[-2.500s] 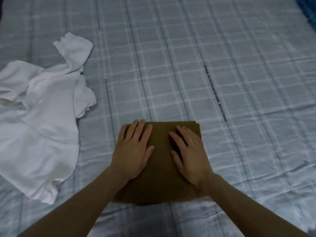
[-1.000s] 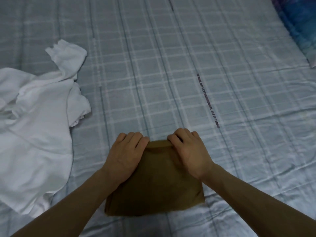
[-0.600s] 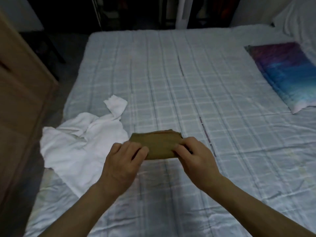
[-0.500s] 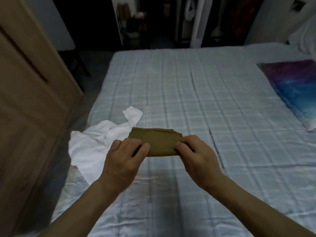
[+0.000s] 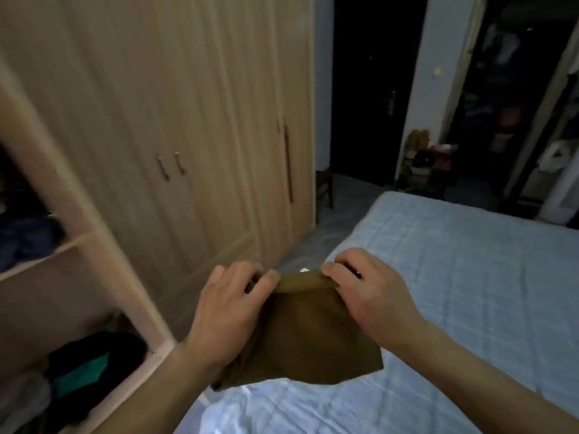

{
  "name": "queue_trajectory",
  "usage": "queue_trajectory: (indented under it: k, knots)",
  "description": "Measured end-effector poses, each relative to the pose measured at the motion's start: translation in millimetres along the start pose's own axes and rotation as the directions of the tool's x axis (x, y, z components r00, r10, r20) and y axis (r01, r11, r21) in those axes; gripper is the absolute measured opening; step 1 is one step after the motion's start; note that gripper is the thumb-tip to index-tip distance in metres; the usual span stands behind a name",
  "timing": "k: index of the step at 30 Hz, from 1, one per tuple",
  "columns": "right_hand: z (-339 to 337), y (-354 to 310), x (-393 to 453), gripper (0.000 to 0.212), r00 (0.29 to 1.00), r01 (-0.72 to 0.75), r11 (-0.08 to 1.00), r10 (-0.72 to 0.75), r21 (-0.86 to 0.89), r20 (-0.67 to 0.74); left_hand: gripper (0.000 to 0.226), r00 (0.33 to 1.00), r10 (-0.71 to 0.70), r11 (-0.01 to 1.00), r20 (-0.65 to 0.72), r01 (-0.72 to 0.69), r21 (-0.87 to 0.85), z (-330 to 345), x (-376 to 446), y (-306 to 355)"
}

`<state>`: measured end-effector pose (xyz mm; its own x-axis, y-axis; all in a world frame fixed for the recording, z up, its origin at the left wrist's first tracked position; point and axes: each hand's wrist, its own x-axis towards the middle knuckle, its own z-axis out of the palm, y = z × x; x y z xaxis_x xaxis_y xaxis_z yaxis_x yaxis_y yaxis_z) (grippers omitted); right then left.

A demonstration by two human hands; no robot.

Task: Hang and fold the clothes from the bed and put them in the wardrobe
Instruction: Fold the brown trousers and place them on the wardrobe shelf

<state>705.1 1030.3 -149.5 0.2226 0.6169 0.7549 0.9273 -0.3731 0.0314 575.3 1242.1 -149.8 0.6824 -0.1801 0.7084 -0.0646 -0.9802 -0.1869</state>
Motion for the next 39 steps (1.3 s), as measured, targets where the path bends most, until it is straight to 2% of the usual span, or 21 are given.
queue_trajectory:
  k: [4,8,14,19,24,30,34,39]
  knots:
    - [45,-86,48,0.016,0.979,0.176,0.98,-0.164,0.093,-0.118,0.027,0.994,-0.111,0.984,-0.02,0.113,0.137,-72,-72,-57]
    - [77,-194,96,0.012,0.956,0.262,0.942,-0.222,0.21,-0.194,0.027,0.979,-0.195,0.946,-0.06,0.204,0.253,-145,-146,-113]
    - [125,-339,153,0.015,0.898,0.44,0.85,-0.408,0.29,-0.164,0.026,0.928,-0.367,0.839,-0.065,0.361,0.408,-235,-258,-189]
    - [148,-430,184,0.02,0.848,0.525,0.754,-0.502,0.394,-0.17,0.024,0.9,-0.434,0.767,-0.042,0.394,0.507,-291,-324,-226]
    - [171,-490,214,0.016,0.809,0.57,0.69,-0.565,0.446,-0.16,0.024,0.861,-0.506,0.699,-0.051,0.444,0.561,-327,-365,-256]
    - [215,-536,242,0.019,0.774,0.6,0.592,-0.6,0.538,-0.203,0.027,0.836,-0.541,0.627,-0.087,0.47,0.621,-336,-397,-291]
    - [255,-555,271,0.027,0.755,0.609,0.555,-0.624,0.567,-0.202,0.024,0.807,-0.586,0.569,-0.07,0.471,0.674,-335,-406,-325]
    - [317,-558,325,0.024,0.756,0.594,0.507,-0.618,0.624,-0.218,0.023,0.792,-0.608,0.527,-0.06,0.459,0.715,-324,-388,-386]
